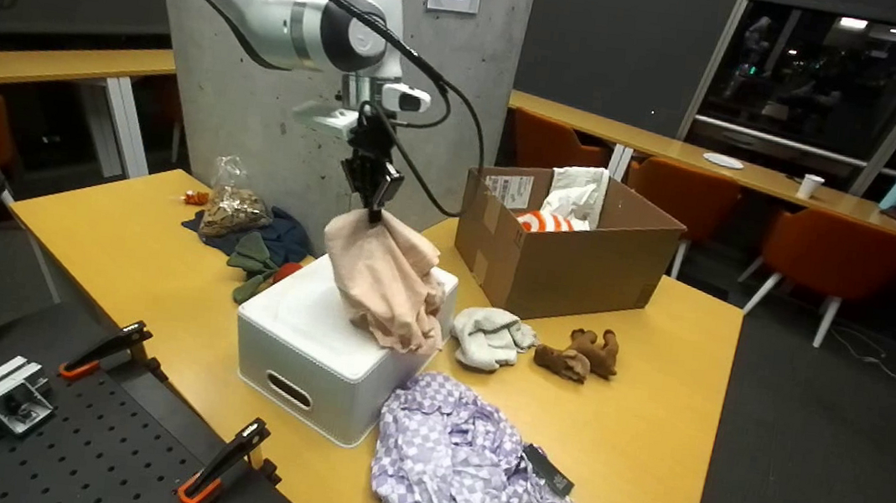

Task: Pick up the peach shirt and cover the yellow container on the upside down white basket, pick up the peach shirt with the yellow container twice, pick up the peach shirt and put it on the table

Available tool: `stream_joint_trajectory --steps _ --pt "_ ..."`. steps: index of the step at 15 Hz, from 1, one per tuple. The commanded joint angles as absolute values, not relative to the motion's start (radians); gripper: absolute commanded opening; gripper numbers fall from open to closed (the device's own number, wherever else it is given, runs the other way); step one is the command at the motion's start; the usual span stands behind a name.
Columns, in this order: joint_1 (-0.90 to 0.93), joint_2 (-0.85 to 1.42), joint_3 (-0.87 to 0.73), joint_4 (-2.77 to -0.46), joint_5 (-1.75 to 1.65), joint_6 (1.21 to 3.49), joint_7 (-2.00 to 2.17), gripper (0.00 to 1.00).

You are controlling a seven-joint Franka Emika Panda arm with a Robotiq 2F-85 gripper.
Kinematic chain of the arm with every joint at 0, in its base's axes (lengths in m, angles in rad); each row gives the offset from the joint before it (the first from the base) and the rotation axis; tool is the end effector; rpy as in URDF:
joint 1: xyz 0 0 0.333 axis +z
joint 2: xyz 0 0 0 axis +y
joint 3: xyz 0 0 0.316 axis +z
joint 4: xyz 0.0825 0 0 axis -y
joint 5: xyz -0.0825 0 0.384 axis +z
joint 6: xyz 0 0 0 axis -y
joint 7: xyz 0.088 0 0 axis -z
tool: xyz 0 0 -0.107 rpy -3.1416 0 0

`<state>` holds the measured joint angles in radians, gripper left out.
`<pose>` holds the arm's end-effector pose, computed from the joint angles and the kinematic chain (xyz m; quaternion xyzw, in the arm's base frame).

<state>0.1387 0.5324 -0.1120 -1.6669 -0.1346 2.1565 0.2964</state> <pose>0.6740 0.0208 0.2962 0.9923 -0.0888 -0.0067 0.0859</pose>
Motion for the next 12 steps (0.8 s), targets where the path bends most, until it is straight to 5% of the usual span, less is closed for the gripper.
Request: stream_joint_trajectory --steps 1,8,12 --pt "0.164 0.445 -0.085 -1.743 -0.167 2.135 0.325 0.44" --pt "0.102 0.39 -0.102 -1.804 -0.183 2.158 0.28 0.95" --pt "0.036 0.347 -0.092 -1.922 -0.213 2.206 0.11 1.0"
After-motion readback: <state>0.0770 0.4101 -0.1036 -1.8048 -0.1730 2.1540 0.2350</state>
